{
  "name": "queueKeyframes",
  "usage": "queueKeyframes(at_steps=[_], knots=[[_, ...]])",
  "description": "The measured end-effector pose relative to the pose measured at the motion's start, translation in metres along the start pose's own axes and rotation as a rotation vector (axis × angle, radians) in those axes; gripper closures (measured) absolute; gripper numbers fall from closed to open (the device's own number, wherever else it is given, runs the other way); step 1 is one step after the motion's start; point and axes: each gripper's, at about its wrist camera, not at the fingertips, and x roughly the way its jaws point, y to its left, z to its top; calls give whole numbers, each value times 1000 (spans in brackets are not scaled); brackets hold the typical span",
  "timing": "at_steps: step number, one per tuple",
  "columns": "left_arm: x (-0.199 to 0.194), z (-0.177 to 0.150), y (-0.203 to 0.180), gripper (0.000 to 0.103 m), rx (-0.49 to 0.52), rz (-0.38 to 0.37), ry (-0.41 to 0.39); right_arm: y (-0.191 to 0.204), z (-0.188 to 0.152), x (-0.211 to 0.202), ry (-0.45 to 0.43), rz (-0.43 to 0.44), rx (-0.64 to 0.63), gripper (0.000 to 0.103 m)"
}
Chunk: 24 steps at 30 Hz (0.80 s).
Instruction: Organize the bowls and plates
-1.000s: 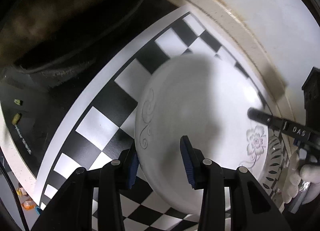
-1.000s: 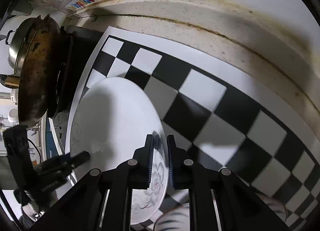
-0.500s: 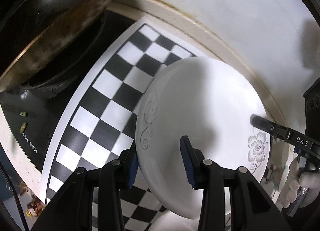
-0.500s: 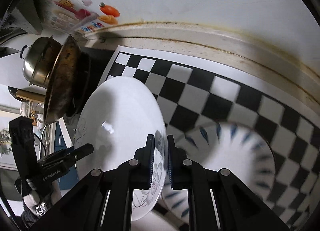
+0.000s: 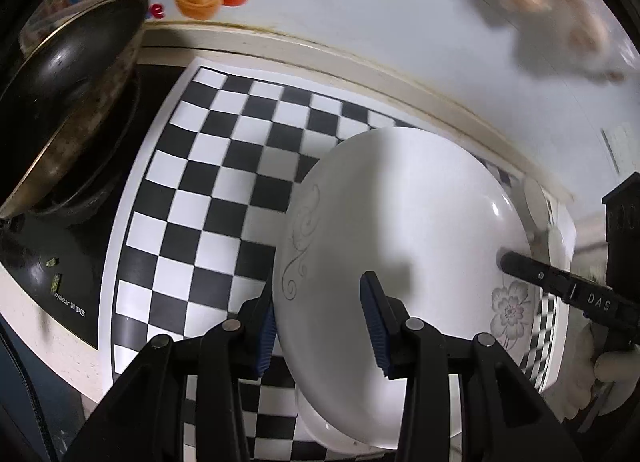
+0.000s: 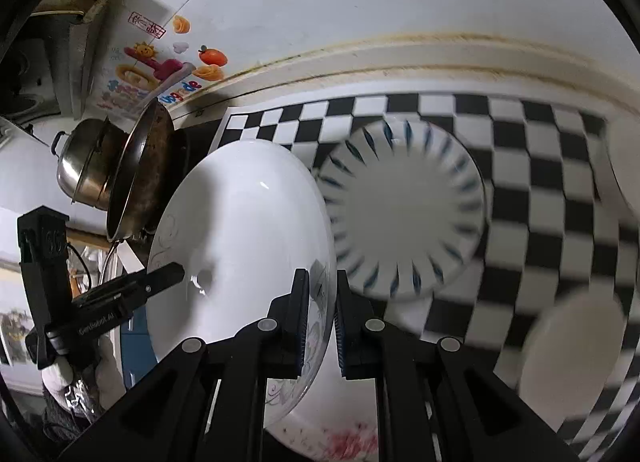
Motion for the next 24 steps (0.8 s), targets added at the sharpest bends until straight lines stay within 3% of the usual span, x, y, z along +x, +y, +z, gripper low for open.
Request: queueKeyframes(at_steps=[13,18,24], knots=[[24,-58,-6,67,126,-11,102,-18,-124,3,-13,-14,144,89],[42,-75,-7,67,148,5,148,-29,-154,19,10,-35,185,89],[66,-88,-9,67,161,30,197,-37,-164,36,14,-82,205,89]])
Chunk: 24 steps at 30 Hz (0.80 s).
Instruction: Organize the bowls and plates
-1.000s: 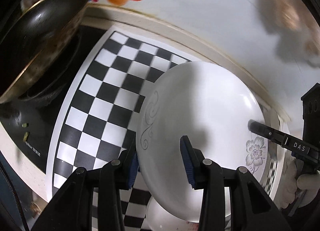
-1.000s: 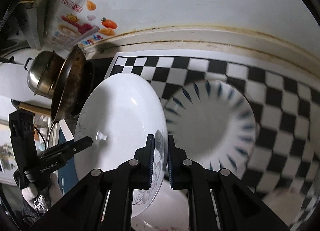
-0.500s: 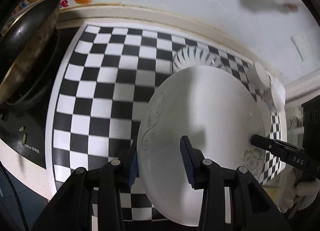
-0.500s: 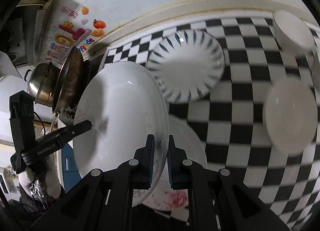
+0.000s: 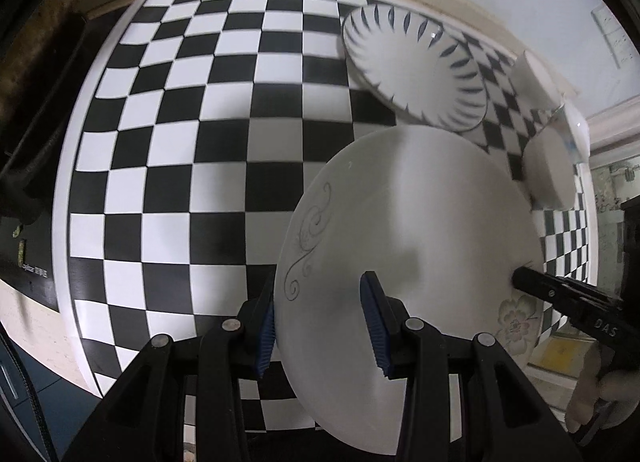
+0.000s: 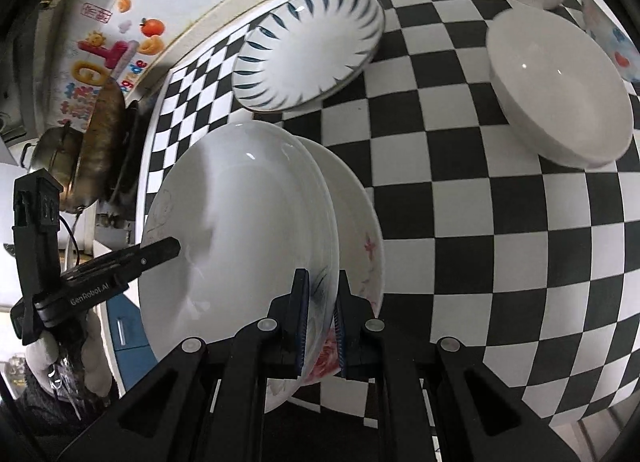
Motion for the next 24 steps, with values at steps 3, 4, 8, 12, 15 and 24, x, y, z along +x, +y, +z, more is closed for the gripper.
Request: queueKeyframes(at_steps=[3,4,8,12,15,24], knots=[[10,-1,-3,67,7,9,20,-3,1,3,-6,-13,9,89],[11,-1,-5,67,12,19,19,-4,2,3,-8,-17,11,89],[14,0,-7,67,22,39,21,-5,4,5,-3,-31,7,90],[17,-1,-8,67,14,50,25,-2,3,8,7,-57,-13,90],[20,-1,-12,67,24,71,23,-5,4,11,22,-57,-1,90],[32,-6,-13,66,26,109,54,-11,4,20,51,-52,42,87]])
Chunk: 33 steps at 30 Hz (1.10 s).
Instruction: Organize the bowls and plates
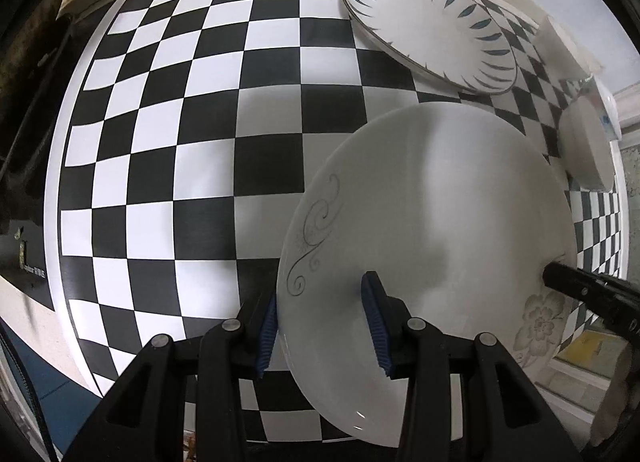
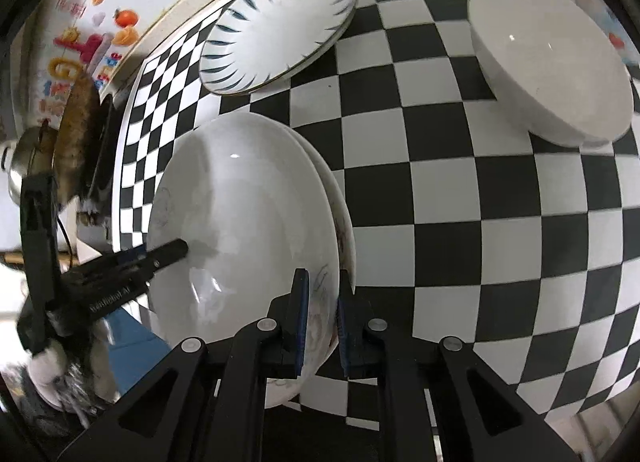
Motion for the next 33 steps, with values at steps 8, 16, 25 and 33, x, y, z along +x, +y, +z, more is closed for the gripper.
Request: queueKeyframes(at_steps=[8,16,25,33], knots=[[-7,0,6,66,-29,-20,-3,-5,6,-2,22,49,64,76],[-18,5,14,66,-76,-40,-2,-5,7,-6,61,14,40,72],[-56,49,21,65,-147,-143,-52,-4,33,-64,-36,92,41,72],[-14,151,20,65,-222,-239,40,7,150,-74,-85,67,-3,70]])
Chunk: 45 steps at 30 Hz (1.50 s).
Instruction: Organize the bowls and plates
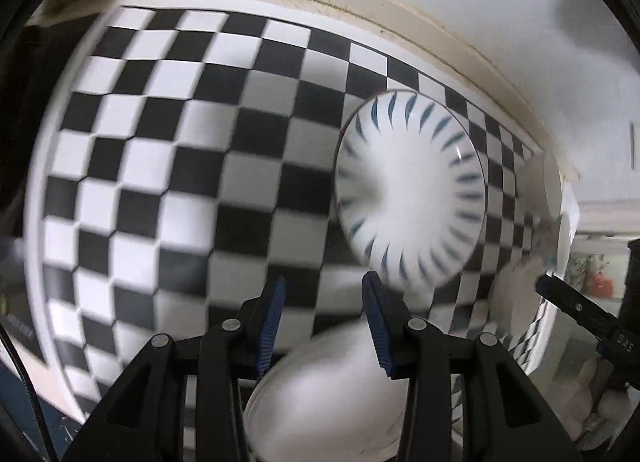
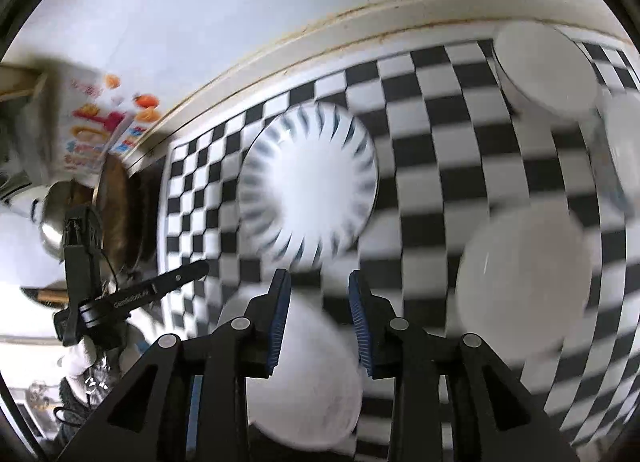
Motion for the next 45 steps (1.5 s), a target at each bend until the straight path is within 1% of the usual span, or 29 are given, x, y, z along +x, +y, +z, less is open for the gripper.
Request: queueKeyframes(at_steps=[3,5,7,9,10,11,15,16,17,18,21,30,39,45], knots=[[19,28,-2,66,-9,15,30,-7,41,27,44,-28,8,70],[33,43,-3,66,-10,33,48,-16,59,44,65,-55,9,70],[46,54,-4,66,-15,42,69,-24,74,62,101,-68,22,70],[56,60,-4,67,-19,44,89,-31,82,74,124,-74,34,70],[56,62,-6,68,-19,45,81,-34,86,82,138,-80,35,70],[55,64,-9,68,-5,41,70,-37,87,86,146,-83,36,70],[60,69,-17,82,17,45,66,-42,90,102,176,-71,45,70],[60,69,-19,85,26,33,62,-42,91,106,183,-69,47,71],[61,69,-21,85,29,29,62,-42,90,108,186,-68,45,74],[61,69,-22,85,29,34,57,-41,90,110,190,-69,39,83],[62,69,-21,86,26,36,49,-37,88,114,184,-98,21,88],[57,59,-33,86,56,79,16,-36,83,109,154,-87,0,90],[29,43,-42,86,76,70,-41,-28,73,87,118,-59,-22,90],[4,33,-43,86,82,59,-83,-14,64,63,82,-47,-49,91]])
